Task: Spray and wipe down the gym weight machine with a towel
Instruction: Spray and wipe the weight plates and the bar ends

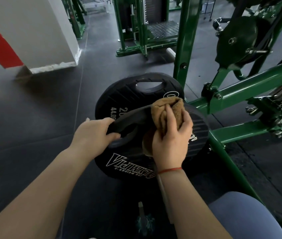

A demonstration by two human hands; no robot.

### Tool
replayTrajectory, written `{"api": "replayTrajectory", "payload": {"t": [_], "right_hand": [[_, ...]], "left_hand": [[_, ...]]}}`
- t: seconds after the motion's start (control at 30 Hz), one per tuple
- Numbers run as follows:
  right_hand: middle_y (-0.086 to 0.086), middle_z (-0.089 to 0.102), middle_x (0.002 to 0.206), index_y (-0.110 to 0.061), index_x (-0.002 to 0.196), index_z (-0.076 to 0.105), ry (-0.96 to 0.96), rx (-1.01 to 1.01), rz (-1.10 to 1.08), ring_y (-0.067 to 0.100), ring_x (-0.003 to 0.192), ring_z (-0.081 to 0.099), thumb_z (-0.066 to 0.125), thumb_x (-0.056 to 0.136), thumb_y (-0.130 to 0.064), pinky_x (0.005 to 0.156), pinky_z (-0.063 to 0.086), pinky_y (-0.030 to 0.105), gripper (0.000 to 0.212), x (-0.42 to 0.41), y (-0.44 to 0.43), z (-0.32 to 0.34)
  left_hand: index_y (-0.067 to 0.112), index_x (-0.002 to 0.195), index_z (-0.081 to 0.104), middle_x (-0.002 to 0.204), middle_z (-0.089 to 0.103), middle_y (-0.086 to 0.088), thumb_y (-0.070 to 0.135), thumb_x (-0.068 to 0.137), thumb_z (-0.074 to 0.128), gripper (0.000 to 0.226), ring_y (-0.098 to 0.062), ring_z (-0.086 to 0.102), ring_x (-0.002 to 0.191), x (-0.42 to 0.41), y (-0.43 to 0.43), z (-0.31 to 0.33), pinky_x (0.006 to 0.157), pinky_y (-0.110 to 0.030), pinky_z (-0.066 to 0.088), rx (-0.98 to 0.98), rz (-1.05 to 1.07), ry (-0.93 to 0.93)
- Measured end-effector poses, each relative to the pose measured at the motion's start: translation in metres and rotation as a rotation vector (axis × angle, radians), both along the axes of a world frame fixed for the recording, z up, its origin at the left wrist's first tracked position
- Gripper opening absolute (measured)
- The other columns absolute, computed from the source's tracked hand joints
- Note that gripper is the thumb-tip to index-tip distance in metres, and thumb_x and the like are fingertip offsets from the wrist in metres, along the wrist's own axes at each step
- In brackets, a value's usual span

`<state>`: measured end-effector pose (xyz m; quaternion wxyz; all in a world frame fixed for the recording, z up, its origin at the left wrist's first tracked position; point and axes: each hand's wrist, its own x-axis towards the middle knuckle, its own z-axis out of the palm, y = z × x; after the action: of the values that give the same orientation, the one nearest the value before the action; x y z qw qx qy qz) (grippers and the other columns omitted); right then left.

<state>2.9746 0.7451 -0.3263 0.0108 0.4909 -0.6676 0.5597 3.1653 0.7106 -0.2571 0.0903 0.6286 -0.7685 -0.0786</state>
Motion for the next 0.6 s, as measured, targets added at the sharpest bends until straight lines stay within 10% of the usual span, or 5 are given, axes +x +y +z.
{"api": "replayTrajectory", "payload": {"t": [0.13, 0.3, 0.43, 0.6], "right_hand": [[0.026, 0.037, 0.148, -0.012, 0.139, 0.058, -0.161, -0.006, -0.114, 0.041, 0.135, 0.04, 0.066, 0.078, 0.005, 0.111, 0.03, 0.036, 0.063, -0.019, -0.007, -0.006], [0.022, 0.028, 0.151, -0.006, 0.146, 0.046, -0.542, -0.003, -0.243, 0.036, 0.14, 0.034, 0.061, 0.086, 0.003, 0.117, 0.024, 0.027, 0.062, -0.023, -0.016, -0.009], [0.023, 0.03, 0.148, -0.002, 0.144, 0.044, -0.646, 0.053, -0.251, 0.038, 0.135, 0.038, 0.06, 0.087, 0.005, 0.114, 0.024, 0.023, 0.06, 0.003, -0.015, -0.014], [0.025, 0.034, 0.137, 0.005, 0.132, 0.047, -0.61, 0.208, -0.056, 0.038, 0.126, 0.042, 0.068, 0.085, -0.001, 0.102, 0.024, 0.015, 0.051, 0.068, 0.012, -0.029]], "left_hand": [[0.026, 0.135, 0.064, 0.124, 0.066, 0.01, 0.026, 0.089, 0.075, 0.047, -0.006, 0.06, 0.115, 0.006, 0.001, 0.008, 0.106, -0.03, 0.044, 0.056, 0.004, 0.449], [0.032, 0.142, 0.053, 0.132, 0.064, 0.007, 0.03, 0.095, 0.069, 0.05, -0.014, 0.06, 0.115, 0.032, 0.012, -0.015, 0.09, -0.028, 0.047, 0.298, 0.063, 0.168], [0.033, 0.134, 0.058, 0.103, 0.07, 0.008, 0.03, 0.101, 0.057, 0.033, -0.016, 0.065, 0.097, 0.026, 0.014, -0.025, 0.083, -0.04, 0.054, 0.097, 0.007, 0.203], [0.028, 0.149, 0.048, 0.117, 0.07, 0.0, 0.035, 0.102, 0.056, 0.048, -0.021, 0.065, 0.108, 0.021, 0.01, -0.025, 0.087, -0.036, 0.052, 0.015, -0.027, 0.153]]}}
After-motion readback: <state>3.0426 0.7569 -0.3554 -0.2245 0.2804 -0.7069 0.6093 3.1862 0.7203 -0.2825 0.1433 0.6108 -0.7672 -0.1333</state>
